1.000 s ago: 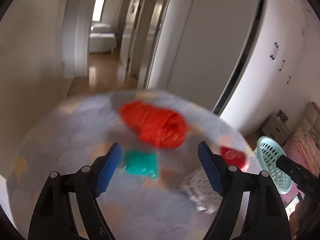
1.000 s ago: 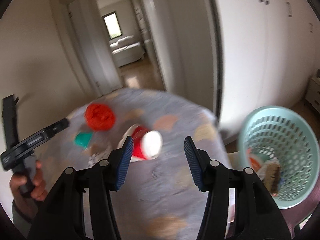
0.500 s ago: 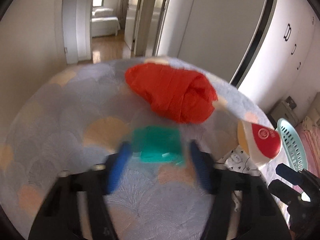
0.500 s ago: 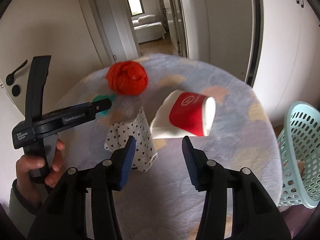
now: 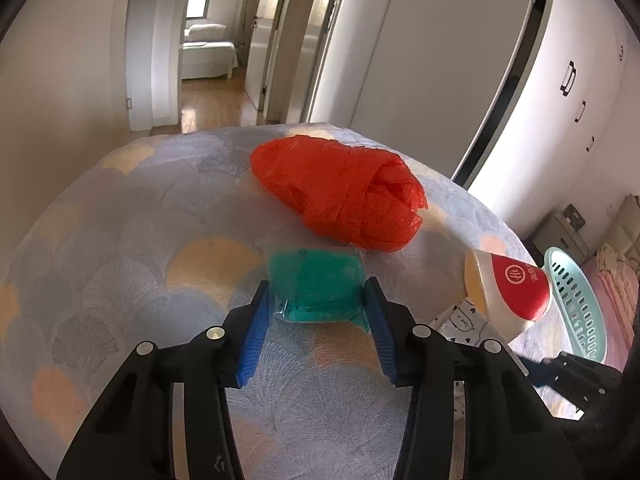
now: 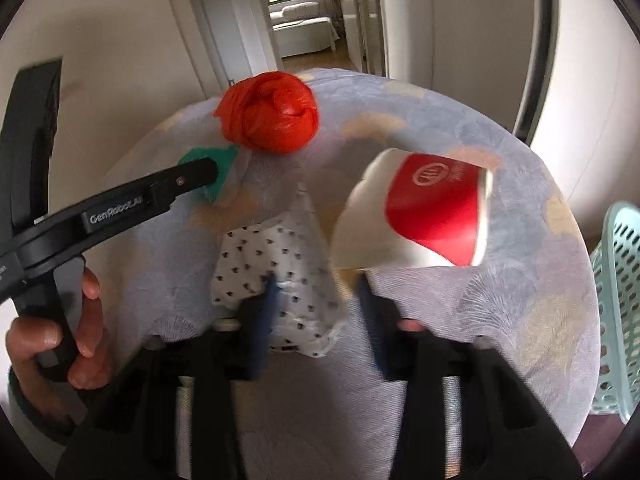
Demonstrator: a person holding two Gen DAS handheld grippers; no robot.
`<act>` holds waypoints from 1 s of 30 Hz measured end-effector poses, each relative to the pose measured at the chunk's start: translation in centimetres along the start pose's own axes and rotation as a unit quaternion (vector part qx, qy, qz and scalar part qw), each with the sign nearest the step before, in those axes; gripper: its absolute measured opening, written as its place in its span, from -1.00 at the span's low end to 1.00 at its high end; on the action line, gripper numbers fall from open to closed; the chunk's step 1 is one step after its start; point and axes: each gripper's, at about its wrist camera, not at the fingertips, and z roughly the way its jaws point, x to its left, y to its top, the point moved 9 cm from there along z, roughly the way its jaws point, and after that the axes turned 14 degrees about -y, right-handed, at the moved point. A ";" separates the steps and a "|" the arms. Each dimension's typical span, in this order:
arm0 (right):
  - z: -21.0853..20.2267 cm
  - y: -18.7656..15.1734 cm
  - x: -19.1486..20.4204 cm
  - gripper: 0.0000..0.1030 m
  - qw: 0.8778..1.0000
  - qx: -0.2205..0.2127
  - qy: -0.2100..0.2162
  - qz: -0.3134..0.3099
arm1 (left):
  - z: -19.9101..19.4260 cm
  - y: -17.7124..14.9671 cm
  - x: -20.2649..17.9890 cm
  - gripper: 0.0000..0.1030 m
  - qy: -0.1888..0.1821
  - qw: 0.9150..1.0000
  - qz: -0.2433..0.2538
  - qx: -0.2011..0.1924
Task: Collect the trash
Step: 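Grasp the teal packet with left tool while right tool grasps polka-dot bag, then carry teal packet and polka-dot bag over the basket and release both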
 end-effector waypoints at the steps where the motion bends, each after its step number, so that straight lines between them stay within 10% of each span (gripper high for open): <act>1: -0.1 -0.1 0.3 -0.71 1.000 -0.002 0.003 -0.007 | 0.0 0.0 -0.1 -0.13 0.000 1.000 0.001 -0.001; 14: -5.2 -0.5 -1.9 -0.95 0.999 -0.039 0.010 0.005 | -2.0 1.3 -3.3 -0.14 0.003 0.999 0.026 -0.019; 30: -11.8 0.3 -13.3 -0.95 0.989 -0.102 -0.054 0.098 | -1.0 3.6 -19.4 -0.14 -0.083 0.986 0.135 -0.045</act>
